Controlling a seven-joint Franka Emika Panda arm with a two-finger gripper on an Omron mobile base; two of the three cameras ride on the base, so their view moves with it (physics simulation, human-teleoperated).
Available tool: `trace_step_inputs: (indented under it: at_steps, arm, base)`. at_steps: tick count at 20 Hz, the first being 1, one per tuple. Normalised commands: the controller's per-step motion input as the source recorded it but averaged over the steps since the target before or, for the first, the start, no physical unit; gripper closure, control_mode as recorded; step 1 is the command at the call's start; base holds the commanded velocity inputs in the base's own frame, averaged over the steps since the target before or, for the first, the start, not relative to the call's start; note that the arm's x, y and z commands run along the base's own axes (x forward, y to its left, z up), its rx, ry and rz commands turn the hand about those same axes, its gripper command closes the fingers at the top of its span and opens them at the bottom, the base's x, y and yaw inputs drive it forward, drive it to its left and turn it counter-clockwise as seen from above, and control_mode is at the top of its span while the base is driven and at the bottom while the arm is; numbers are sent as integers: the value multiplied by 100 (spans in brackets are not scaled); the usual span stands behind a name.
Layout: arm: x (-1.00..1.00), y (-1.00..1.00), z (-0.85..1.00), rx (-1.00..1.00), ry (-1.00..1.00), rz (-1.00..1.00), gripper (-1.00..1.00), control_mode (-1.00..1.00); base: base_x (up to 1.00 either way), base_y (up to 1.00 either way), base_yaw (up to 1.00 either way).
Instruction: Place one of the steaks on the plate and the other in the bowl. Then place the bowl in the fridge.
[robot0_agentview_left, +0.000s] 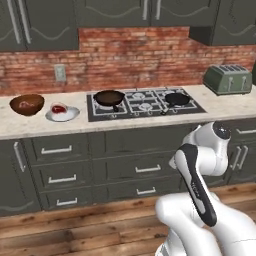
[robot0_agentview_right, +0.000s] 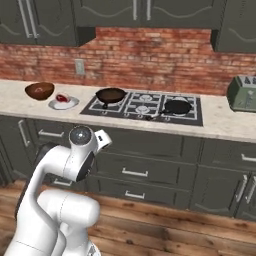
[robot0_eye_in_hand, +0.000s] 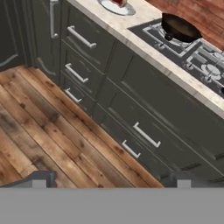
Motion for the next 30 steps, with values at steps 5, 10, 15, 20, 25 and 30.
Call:
trace_step_inputs:
  at_steps: [5,10,15,20,25,30]
  arm:
    - [0,0,0,0,0,0,-100,100]
    - [0,0,0,0,0,0,-100,100]
    - [0,0,0,0,0,0,-100,100]
    - [0,0,0,0,0,0,-100,100]
    - [0,0,0,0,0,0,-100,100]
    - [0,0,0,0,0,0,-100,100]
  base:
    - [2,-40,-26]
    - [12,-37,-26]
    - [15,-37,-27]
    - [16,-38,-30]
    - [14,-40,-44]
    - [3,-46,-64]
